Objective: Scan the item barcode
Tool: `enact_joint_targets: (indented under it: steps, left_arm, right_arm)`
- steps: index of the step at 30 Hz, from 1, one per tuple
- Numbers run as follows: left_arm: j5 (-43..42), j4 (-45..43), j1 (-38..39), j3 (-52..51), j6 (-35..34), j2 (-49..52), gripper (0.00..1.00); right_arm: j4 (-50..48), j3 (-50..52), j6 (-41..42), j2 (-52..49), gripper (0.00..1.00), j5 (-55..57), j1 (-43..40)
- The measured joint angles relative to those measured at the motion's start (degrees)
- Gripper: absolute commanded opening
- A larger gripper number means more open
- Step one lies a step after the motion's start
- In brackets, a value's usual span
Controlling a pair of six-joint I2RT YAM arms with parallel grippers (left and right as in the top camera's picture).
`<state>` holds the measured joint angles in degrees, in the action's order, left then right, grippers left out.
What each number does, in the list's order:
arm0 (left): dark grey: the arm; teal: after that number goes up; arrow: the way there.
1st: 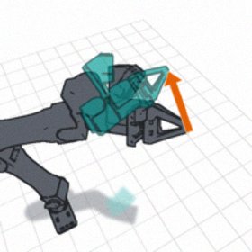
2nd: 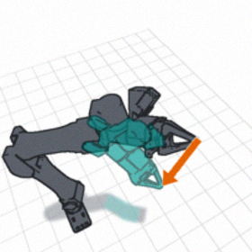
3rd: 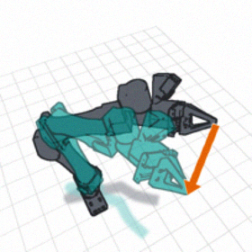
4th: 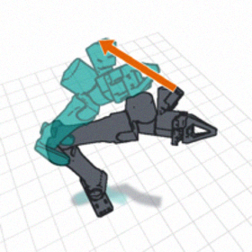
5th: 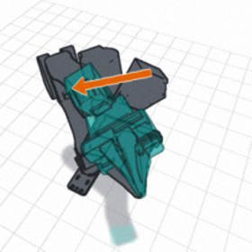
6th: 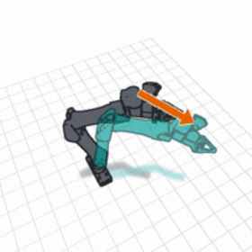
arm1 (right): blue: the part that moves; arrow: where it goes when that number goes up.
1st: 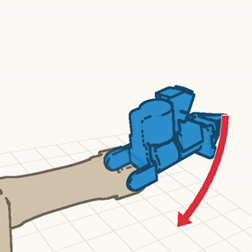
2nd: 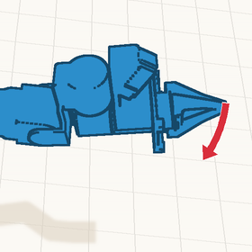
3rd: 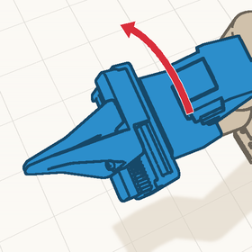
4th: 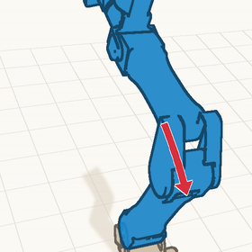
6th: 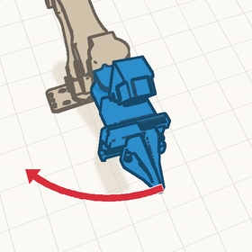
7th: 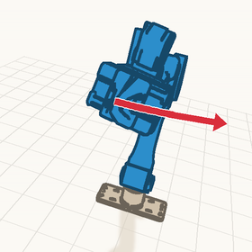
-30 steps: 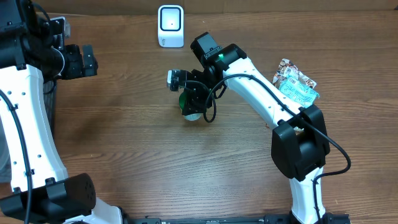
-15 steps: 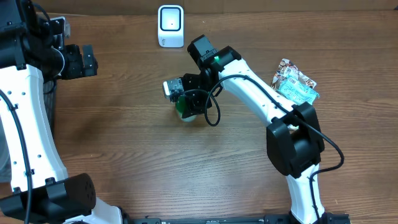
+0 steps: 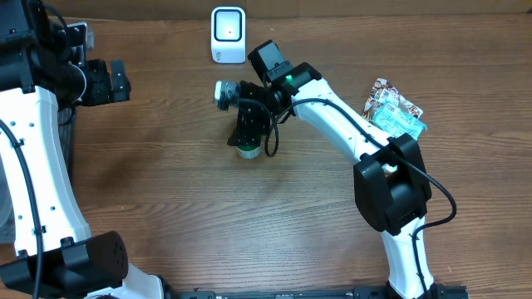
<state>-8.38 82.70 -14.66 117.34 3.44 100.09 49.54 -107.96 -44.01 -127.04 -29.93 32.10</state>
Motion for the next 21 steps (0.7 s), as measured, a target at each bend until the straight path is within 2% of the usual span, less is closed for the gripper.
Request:
enact_joint_targets:
  steps: [11,17,21]
  left_arm:
    - [0.0,0.0,0.0,0.0,0.0,0.0,0.99]
    - [0.0,0.0,0.0,0.0,0.0,0.0,1.00]
    - [0.0,0.0,0.0,0.0,0.0,0.0,1.00]
  right_arm:
    - [14.3,-11.8,39.7,0.3,1.00,13.4,-1.6]
    - [16.0,-12.0,48.3,0.4,1.00,13.6,-1.1]
    - [14.6,-12.0,50.5,0.4,0.89,11.9,-0.3]
